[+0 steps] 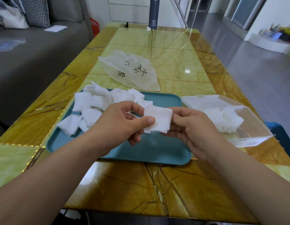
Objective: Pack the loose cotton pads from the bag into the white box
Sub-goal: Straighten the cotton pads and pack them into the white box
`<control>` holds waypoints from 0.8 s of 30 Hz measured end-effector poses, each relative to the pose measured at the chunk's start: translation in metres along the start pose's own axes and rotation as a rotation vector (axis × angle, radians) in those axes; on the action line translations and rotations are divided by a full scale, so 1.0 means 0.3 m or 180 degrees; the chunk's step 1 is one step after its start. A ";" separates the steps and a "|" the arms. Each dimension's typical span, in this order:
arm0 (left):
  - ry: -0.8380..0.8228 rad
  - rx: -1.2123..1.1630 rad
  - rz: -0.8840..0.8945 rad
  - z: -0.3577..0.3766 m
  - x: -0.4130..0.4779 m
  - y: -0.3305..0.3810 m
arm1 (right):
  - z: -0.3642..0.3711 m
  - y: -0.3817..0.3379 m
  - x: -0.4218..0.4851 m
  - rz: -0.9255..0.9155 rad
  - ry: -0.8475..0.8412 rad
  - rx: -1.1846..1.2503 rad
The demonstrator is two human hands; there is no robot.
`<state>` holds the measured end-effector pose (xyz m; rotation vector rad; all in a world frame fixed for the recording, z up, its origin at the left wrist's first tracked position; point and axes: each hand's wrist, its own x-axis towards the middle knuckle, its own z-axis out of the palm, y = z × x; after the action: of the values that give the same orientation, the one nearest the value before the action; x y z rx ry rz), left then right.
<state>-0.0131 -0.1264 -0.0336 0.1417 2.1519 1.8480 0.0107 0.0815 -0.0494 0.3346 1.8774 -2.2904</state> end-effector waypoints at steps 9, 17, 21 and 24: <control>0.0024 0.0167 0.0057 0.021 0.007 -0.011 | 0.030 -0.004 -0.015 0.0098 -0.0406 0.0380; -0.0044 0.1465 0.0189 0.023 0.013 -0.050 | -0.017 0.030 -0.005 -0.0956 -0.0181 -0.1850; -0.0097 0.1947 0.0419 0.034 0.034 -0.084 | -0.014 0.043 -0.008 -0.1193 -0.0295 -0.2620; -0.0145 0.1965 0.0395 0.041 0.037 -0.091 | -0.010 0.056 -0.007 -0.1014 -0.0234 -0.2678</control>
<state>-0.0168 -0.1163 -0.0638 0.4498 2.6553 1.1560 0.0174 0.0809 -0.0653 -0.1733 2.7593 -1.3954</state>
